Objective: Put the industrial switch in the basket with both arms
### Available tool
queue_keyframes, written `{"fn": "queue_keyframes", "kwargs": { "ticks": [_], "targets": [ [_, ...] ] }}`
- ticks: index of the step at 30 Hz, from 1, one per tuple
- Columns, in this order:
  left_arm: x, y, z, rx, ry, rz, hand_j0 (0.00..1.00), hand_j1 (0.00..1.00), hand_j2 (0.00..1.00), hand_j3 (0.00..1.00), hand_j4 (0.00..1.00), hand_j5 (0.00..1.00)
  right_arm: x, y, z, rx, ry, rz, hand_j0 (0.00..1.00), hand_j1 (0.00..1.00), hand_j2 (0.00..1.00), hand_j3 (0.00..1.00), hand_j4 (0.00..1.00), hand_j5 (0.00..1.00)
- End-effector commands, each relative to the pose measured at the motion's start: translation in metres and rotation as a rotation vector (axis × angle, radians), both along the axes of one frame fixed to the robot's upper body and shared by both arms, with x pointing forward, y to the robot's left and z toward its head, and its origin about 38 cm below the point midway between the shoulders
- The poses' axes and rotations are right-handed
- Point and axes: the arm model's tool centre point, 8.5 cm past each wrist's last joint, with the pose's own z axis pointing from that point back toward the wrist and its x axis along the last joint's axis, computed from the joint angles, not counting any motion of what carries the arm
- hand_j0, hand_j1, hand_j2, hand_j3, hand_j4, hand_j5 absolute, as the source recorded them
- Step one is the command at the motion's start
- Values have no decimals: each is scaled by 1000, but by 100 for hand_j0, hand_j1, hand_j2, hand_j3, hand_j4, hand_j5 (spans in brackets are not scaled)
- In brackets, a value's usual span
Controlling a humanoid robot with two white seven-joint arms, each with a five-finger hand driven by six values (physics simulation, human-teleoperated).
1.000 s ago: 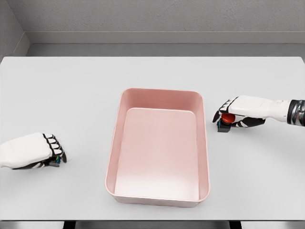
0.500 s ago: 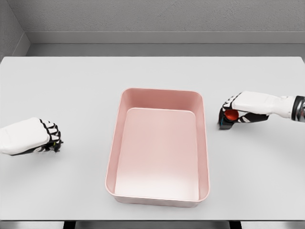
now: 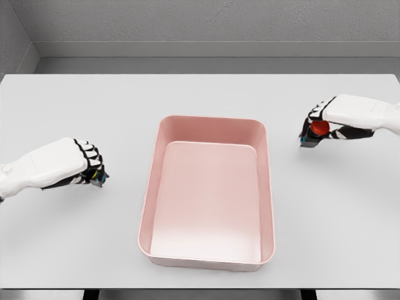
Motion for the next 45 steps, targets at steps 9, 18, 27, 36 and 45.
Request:
{"fn": "queue_keyframes", "kwargs": {
  "ticks": [9,18,27,36,45],
  "targets": [
    [15,-45,4,-140,-43,-57,33,33,33,33,33,33,-11,15,35,9,-60,70,53,53,53,53,53,53],
    [28,-67,23,-199,-107,-89,33,33,33,33,33,33,-20,35,42,33,-70,134,53,53,53,53,53,53],
    [40,-107,42,-318,-167,-146,33,33,33,33,33,33,-21,47,43,54,-73,167,53,53,53,53,53,53],
    [25,-176,9,-316,-66,-283,33,33,33,33,33,33,-20,61,38,74,-67,197,53,53,53,53,53,53],
    [20,-194,-5,-300,-34,-310,56,56,56,56,56,56,-20,73,33,95,-58,222,53,53,53,53,53,53]
  ]
}}
